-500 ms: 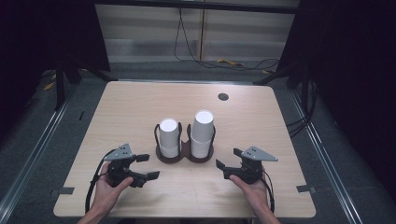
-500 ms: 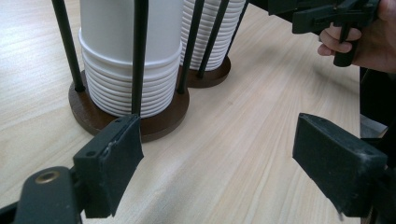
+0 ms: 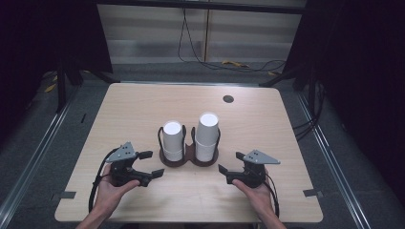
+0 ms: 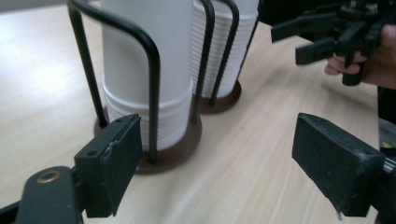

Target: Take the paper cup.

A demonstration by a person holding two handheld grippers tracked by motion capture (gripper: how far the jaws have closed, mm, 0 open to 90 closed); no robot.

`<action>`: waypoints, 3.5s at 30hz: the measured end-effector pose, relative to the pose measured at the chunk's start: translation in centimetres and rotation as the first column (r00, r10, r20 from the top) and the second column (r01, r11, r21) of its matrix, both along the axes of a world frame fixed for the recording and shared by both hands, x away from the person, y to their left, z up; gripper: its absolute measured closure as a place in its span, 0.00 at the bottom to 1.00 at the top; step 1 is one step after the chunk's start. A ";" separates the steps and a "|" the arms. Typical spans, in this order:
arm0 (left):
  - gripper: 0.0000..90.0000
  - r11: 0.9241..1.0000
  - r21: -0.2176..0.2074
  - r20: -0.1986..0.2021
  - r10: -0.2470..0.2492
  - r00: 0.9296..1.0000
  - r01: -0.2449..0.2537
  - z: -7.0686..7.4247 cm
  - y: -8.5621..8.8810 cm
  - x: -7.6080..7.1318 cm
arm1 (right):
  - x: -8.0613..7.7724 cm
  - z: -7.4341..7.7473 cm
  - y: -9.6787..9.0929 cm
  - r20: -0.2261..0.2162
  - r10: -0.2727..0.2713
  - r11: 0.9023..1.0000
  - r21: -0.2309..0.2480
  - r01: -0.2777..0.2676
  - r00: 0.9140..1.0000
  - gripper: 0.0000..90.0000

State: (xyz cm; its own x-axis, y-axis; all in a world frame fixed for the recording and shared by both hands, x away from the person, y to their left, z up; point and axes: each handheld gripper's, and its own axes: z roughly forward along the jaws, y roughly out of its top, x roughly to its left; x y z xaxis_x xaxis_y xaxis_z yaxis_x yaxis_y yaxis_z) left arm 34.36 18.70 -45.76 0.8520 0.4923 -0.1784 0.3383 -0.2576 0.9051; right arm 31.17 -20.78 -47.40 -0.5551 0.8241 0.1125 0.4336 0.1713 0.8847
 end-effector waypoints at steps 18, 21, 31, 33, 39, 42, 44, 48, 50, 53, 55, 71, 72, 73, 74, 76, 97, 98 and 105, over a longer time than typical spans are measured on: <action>0.35 0.997 -0.063 -0.038 -0.044 0.998 0.042 3.6 0.7 0.9 | -0.6 0.1 0.0 -0.011 0.006 1.000 -0.006 -0.006 1.000 0.16; 0.35 0.996 -0.073 -0.042 -0.057 0.998 0.054 3.9 0.7 0.9 | -0.8 0.3 -0.1 -0.017 0.002 1.000 0.003 -0.002 1.000 0.16; 0.27 0.991 -0.019 -0.040 -0.135 0.990 0.134 6.1 0.0 2.3 | -1.5 0.4 0.1 -0.021 0.046 0.998 -0.034 -0.046 0.999 0.16; 0.27 0.992 -0.015 -0.035 -0.125 0.992 0.124 6.4 -0.3 2.7 | -1.5 0.2 -0.1 -0.027 0.046 0.999 -0.025 -0.047 0.999 0.15; 0.26 0.997 -0.004 -0.004 -0.077 0.997 0.077 7.1 -0.5 3.6 | -1.7 -0.1 0.2 -0.030 0.056 0.998 -0.018 -0.056 0.998 0.16; 0.26 0.998 0.000 0.002 -0.058 0.998 0.058 7.3 -0.7 4.2 | -1.6 -0.1 0.5 -0.031 0.060 0.998 -0.013 -0.061 0.998 0.16; 0.23 0.998 0.022 -0.009 -0.062 0.998 0.062 7.3 -0.8 4.8 | -1.6 -0.1 0.5 -0.024 0.066 0.998 -0.018 -0.067 0.998 0.16; 0.24 0.998 0.030 -0.033 -0.054 0.998 0.055 7.3 -1.1 5.9 | -1.5 -0.1 0.6 -0.023 0.071 0.997 -0.020 -0.072 0.997 0.16; 0.25 0.997 0.052 -0.029 -0.055 0.998 0.057 7.4 -1.6 6.1 | -1.5 -0.1 0.6 -0.027 0.069 0.997 -0.020 -0.070 0.997 0.16; 0.26 0.995 0.085 -0.022 -0.056 0.998 0.058 7.6 -2.3 6.5 | -1.6 -0.1 0.6 -0.027 0.071 0.997 -0.019 -0.072 0.997 0.16; 0.26 0.994 0.097 -0.019 -0.054 0.998 0.055 7.8 -2.6 6.8 | -1.6 -0.1 0.6 -0.030 0.072 0.997 -0.017 -0.072 0.997 0.16; 0.30 0.964 0.260 -0.053 -0.046 0.998 0.059 8.2 -5.5 8.6 | -1.6 -0.1 0.5 -0.033 0.080 0.997 -0.019 -0.081 0.996 0.16; 0.30 0.960 0.272 -0.066 -0.041 0.997 0.058 8.2 -5.6 8.7 | -1.6 -0.1 0.5 -0.034 0.080 0.997 -0.021 -0.081 0.996 0.16; 0.29 0.960 0.273 -0.071 -0.041 0.997 0.059 8.2 -5.7 8.9 | -1.6 -0.1 0.5 -0.033 0.079 0.997 -0.020 -0.080 0.996 0.16; 0.29 0.958 0.279 -0.076 -0.042 0.996 0.061 8.1 -5.8 9.0 | -1.6 -0.1 0.4 -0.034 0.077 0.997 -0.020 -0.078 0.996 0.16; 0.29 0.947 0.316 -0.076 -0.040 0.996 0.062 8.2 -6.1 9.1 | -1.6 -0.1 0.4 -0.033 0.076 0.997 -0.024 -0.077 0.997 0.16; 0.32 0.866 0.488 -0.122 -0.059 0.991 0.112 7.8 -8.0 10.1 | -1.7 -0.1 0.4 -0.043 0.075 0.996 -0.042 -0.077 0.996 0.16; 0.32 0.865 0.489 -0.124 -0.059 0.990 0.113 7.8 -8.1 10.1 | -1.7 -0.1 0.4 -0.044 0.075 0.996 -0.041 -0.077 0.996 0.16; 0.34 0.849 0.513 -0.123 -0.070 0.990 0.124 7.7 -8.5 10.0 | -1.7 -0.1 0.6 -0.045 0.083 0.996 -0.038 -0.085 0.996 0.16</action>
